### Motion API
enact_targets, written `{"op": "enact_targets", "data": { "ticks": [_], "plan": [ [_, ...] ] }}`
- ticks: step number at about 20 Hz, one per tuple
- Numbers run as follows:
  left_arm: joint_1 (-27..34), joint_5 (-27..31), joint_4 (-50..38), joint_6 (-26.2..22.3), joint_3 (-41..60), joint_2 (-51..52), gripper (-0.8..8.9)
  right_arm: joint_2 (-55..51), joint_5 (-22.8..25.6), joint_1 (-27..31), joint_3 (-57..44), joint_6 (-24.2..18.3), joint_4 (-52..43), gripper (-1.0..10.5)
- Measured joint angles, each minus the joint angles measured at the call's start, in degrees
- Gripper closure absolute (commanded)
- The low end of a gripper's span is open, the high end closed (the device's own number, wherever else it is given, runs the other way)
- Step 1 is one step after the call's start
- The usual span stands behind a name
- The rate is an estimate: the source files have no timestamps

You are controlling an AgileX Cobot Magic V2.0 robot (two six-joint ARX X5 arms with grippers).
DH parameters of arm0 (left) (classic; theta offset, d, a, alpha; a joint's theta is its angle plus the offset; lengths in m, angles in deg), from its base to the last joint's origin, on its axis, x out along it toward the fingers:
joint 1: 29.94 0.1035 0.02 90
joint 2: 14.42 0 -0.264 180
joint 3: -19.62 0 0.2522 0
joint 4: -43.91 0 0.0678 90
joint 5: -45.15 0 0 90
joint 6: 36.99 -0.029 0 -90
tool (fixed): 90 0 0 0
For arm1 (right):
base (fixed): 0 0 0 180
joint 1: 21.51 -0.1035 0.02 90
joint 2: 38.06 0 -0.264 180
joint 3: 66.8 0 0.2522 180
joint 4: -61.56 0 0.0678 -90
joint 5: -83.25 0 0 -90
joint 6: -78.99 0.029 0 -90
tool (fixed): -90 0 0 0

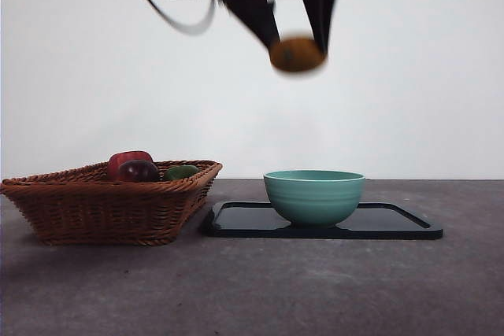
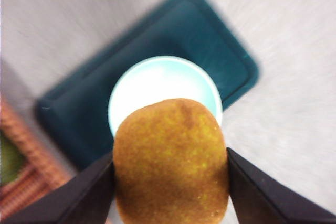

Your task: Pick up the wifruite, put it on the bowl, pick up the plate, put it on desk

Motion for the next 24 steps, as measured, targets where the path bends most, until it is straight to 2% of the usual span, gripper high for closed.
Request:
{"op": "enact_targets", "data": {
  "ticks": [5, 14, 19, 22, 24],
  "plan": [
    [1.7, 0.0, 0.0, 0.0, 11.6, 12.7, 5.12, 0.0, 0.0, 0.0, 0.0, 0.0, 0.0, 3.8],
    [9.9, 0.0, -0.5, 2.7, 43.1, 34.2, 5.12, 0.0, -0.4, 0.0, 0.0, 0.0, 0.0, 3.8],
    [15.1, 1.4, -13.5, 6.9, 61.6, 42.6, 5.12, 0.0, -0.4, 0.0, 0.0, 0.1, 0.0, 3.8],
    [17.9, 3.3, -22.2, 10.9, 69.2, 42.5, 5.12, 0.0, -0.4, 0.0, 0.0, 0.1, 0.0, 3.8],
    [18.2, 3.4, -28.5, 11.9, 72.3, 41.3, 5.12, 0.0, -0.4, 0.0, 0.0, 0.1, 0.1, 3.8]
  ]
}}
